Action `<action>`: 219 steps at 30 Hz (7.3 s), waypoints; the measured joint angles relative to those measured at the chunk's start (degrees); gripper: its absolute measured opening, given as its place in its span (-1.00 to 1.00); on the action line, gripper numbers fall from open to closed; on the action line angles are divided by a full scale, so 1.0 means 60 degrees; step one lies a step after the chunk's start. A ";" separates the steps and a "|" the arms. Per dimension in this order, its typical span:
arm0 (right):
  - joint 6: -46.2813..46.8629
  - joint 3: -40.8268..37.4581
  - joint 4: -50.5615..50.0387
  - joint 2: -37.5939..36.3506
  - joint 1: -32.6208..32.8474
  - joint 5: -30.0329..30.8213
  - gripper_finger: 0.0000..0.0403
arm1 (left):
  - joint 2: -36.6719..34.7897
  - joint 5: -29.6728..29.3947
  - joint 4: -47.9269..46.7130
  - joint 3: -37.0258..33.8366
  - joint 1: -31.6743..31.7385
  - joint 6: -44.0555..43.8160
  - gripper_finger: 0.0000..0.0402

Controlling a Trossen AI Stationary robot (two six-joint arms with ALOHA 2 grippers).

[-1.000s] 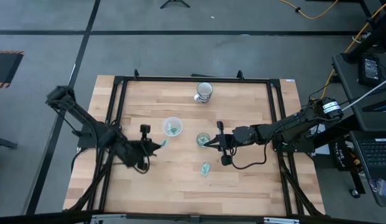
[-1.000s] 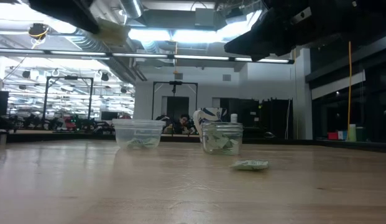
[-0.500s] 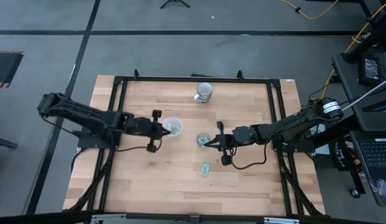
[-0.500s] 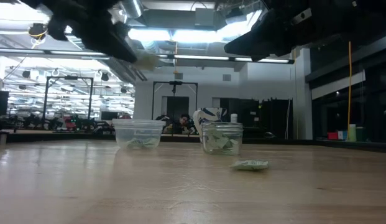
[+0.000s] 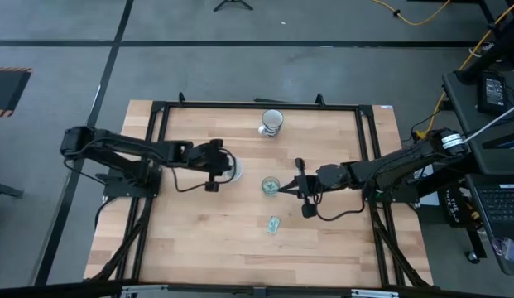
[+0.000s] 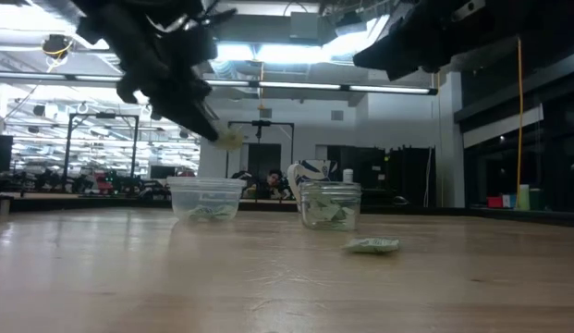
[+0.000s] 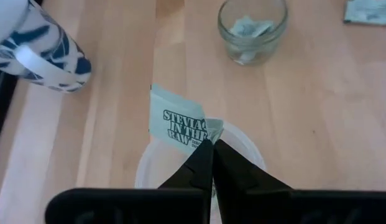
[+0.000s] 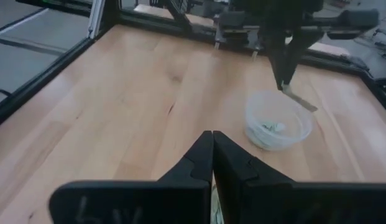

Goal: Pick and place Stevia / Truvia into bins
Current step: Put the stevia packet into the plastic container

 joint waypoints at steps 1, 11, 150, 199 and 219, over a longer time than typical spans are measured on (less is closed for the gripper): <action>0.0003 0.0000 -0.0075 0.0000 0.0000 -0.0003 -0.93 | 0.0162 0.0022 -0.0120 0.0103 0.0011 0.0000 -0.99; -0.0012 0.0000 -0.0471 0.0000 0.0000 0.0002 -0.93 | 0.1257 0.0203 -0.3005 0.1772 0.0036 -0.0901 -0.99; 0.6753 0.7923 -0.9862 0.5799 0.3862 0.2814 -0.96 | -0.2594 -0.1331 0.4889 -0.3152 -0.3917 -0.1333 -0.99; 0.7755 0.7713 -0.8702 0.7954 0.3035 0.2726 -0.13 | -0.1333 -0.1335 0.5032 -0.3152 -0.3993 -0.1577 -0.98; 0.7849 0.7195 -0.8119 0.7919 0.2864 0.2058 -0.95 | -0.1301 -0.1337 0.5031 -0.3152 -0.3993 -0.1601 -0.99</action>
